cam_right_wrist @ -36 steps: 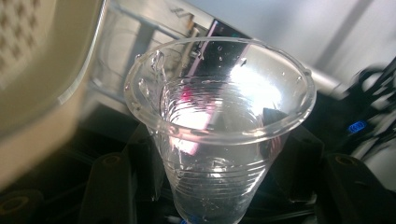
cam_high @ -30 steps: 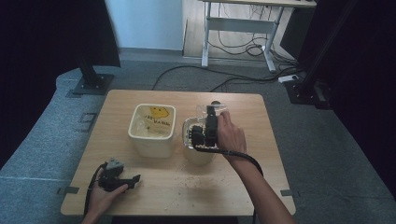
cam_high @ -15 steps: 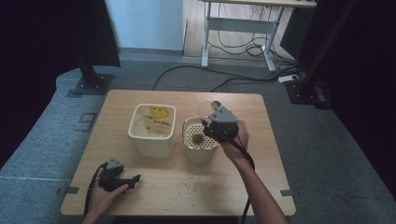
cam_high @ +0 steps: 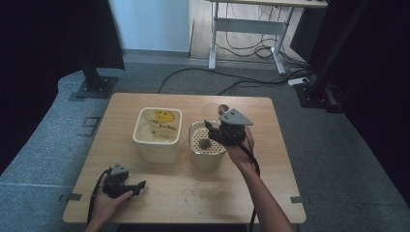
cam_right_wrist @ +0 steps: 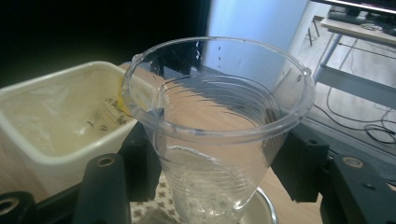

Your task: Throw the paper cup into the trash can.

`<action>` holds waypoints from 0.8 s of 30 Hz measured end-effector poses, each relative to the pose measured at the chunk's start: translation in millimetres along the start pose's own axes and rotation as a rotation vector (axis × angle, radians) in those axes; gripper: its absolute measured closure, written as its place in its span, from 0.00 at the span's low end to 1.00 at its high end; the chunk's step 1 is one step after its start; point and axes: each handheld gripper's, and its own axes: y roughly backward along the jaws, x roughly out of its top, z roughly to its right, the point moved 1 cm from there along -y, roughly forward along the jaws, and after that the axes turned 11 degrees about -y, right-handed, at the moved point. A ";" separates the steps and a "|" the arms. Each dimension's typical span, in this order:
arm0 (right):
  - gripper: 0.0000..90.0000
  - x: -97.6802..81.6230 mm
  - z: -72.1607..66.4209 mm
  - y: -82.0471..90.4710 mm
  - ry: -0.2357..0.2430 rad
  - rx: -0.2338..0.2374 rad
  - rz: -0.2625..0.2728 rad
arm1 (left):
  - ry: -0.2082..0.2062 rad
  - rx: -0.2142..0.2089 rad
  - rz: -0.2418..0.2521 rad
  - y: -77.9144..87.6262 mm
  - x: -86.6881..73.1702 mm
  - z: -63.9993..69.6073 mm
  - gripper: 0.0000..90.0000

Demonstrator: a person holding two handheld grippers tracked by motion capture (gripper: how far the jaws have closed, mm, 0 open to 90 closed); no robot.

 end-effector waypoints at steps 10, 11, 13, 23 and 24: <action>0.44 11.7 -30.9 -23.6 -0.037 0.099 -0.002 | -0.002 -0.004 -0.003 0.0 0.2 1.3 0.17; 0.44 13.0 -35.6 -27.7 -0.040 0.109 -0.006 | -0.004 -0.004 -0.003 0.0 0.2 1.4 0.17; 0.44 14.2 -40.3 -32.2 -0.045 0.121 -0.012 | -0.007 -0.003 -0.004 0.1 0.1 1.4 0.17; 0.25 27.7 -81.7 -93.4 -0.117 0.225 -0.101 | -0.014 -0.009 -0.007 0.6 -0.1 1.3 0.17; 0.22 28.4 -84.1 -98.1 -0.123 0.235 -0.115 | -0.014 -0.010 -0.009 1.0 -0.3 1.1 0.17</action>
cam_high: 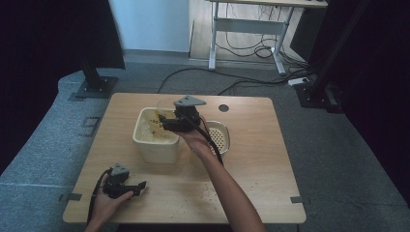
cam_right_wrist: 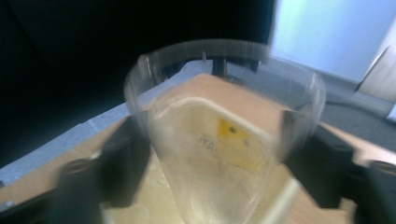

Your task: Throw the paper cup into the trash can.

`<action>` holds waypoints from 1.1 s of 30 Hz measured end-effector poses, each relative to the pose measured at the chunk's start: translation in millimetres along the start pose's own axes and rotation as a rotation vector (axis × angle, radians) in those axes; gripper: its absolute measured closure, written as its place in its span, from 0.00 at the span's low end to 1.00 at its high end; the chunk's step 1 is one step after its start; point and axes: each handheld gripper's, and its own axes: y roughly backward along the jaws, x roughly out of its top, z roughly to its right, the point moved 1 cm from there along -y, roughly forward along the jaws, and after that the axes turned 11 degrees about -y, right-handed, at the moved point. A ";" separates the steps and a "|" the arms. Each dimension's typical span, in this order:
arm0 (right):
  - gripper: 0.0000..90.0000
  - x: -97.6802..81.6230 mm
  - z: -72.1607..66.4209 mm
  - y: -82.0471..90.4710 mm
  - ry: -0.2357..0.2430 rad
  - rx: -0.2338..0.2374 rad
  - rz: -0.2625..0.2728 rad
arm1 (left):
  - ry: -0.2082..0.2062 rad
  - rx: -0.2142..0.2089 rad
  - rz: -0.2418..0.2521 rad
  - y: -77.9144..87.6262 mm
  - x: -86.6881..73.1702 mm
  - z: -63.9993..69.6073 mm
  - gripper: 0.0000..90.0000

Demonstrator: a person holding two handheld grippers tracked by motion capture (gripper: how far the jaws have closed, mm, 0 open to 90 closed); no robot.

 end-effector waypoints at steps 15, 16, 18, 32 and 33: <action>0.17 -7.2 11.9 34.5 0.027 0.009 0.005 | -0.004 0.002 -0.005 1.0 -0.7 -1.0 0.17; 0.17 -9.6 15.6 41.0 0.030 0.007 0.009 | -0.003 0.003 -0.005 1.0 -0.8 -1.2 0.17; 0.17 -14.8 23.0 54.3 0.034 -0.003 0.019 | -0.002 0.007 -0.004 0.6 -0.7 -1.1 0.17; 0.21 -75.9 70.1 153.3 0.032 -0.093 0.125 | -0.029 0.024 -0.008 -0.8 -0.8 1.9 0.16; 0.21 -81.5 73.6 160.0 0.023 -0.101 0.131 | -0.029 0.026 -0.010 -1.0 -0.8 2.4 0.16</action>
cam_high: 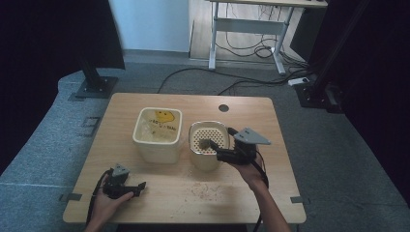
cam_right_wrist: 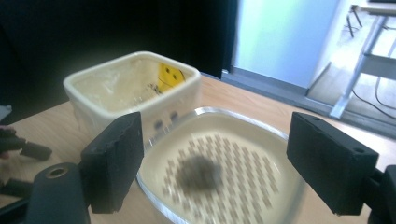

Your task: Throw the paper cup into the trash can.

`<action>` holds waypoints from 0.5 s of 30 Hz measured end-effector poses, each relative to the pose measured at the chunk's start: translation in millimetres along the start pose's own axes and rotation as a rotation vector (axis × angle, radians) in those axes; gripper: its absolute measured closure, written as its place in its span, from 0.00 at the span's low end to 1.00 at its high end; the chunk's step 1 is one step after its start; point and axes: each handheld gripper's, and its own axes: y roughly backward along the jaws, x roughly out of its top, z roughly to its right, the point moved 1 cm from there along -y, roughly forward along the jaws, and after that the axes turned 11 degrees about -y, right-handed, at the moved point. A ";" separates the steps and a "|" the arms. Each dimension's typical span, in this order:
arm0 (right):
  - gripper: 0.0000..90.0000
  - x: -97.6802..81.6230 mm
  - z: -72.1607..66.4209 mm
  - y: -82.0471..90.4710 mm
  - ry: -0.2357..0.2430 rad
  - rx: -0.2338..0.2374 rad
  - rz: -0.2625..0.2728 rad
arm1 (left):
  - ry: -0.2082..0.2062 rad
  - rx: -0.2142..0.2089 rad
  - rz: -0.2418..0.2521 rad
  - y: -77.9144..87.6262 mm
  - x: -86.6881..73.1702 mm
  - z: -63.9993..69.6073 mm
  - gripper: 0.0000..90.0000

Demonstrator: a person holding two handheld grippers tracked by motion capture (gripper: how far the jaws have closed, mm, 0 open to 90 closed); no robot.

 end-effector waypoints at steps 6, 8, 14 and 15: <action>0.21 -26.7 17.0 29.8 -0.017 -0.040 0.017 | -0.006 0.009 -0.002 -0.4 0.1 1.3 0.16; 0.21 -43.6 24.4 37.9 -0.029 -0.057 0.003 | -0.022 0.022 -0.010 -1.3 0.5 3.1 0.16; 0.22 -73.2 34.7 44.4 -0.067 -0.073 -0.021 | -0.042 0.038 -0.019 -2.4 1.0 5.6 0.16; 0.22 -81.3 37.7 44.8 -0.076 -0.080 -0.031 | -0.042 0.038 -0.019 -2.4 1.1 5.5 0.16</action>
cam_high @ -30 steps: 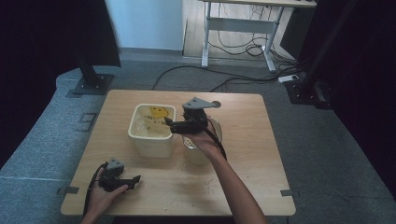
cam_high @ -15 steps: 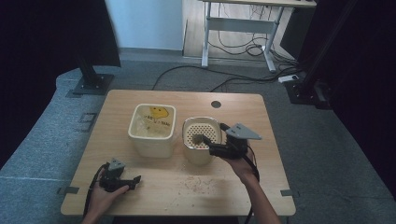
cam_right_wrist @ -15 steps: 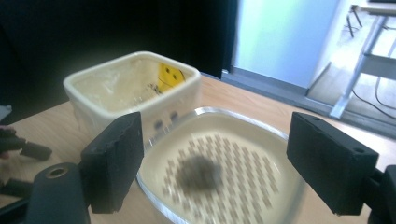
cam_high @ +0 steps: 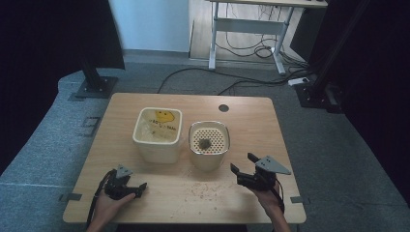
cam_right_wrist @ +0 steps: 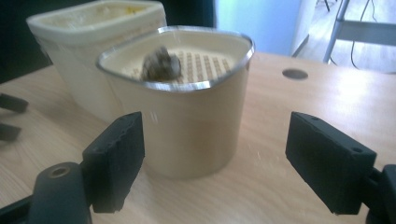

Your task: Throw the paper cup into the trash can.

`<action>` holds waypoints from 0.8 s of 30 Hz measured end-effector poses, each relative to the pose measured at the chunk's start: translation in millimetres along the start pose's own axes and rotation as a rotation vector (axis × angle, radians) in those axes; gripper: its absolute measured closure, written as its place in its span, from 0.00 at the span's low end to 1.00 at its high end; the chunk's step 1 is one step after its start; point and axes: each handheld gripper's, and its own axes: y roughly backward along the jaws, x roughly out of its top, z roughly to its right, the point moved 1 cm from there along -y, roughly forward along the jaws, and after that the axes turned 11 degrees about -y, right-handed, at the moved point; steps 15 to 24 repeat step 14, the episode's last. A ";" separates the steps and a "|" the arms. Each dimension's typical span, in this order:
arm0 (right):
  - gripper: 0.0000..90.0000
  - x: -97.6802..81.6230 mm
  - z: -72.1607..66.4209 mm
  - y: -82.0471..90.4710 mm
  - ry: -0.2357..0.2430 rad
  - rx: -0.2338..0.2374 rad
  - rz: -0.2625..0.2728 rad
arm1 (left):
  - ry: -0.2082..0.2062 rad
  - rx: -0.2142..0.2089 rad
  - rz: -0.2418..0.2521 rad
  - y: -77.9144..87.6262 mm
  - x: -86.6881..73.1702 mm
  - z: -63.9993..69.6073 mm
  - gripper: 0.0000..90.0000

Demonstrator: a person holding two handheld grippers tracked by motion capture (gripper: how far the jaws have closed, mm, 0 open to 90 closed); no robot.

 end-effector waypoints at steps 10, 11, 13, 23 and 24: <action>0.22 -18.0 7.1 -1.6 -0.025 -0.011 -0.010 | -0.002 0.001 0.003 -0.4 0.1 1.0 0.15; 0.22 -18.0 7.1 -1.6 -0.025 -0.011 -0.010 | -0.002 0.001 0.003 -0.4 0.1 1.0 0.15; 0.22 -20.1 7.2 -2.5 -0.016 -0.017 -0.016 | 0.002 -0.003 0.003 -0.4 0.3 0.7 0.15; 0.22 -21.1 7.7 -3.1 -0.016 -0.018 -0.018 | 0.003 -0.003 0.004 -0.4 0.3 0.7 0.15; 0.22 -21.1 7.7 -3.1 -0.016 -0.018 -0.018 | 0.003 -0.003 0.004 -0.4 0.3 0.7 0.15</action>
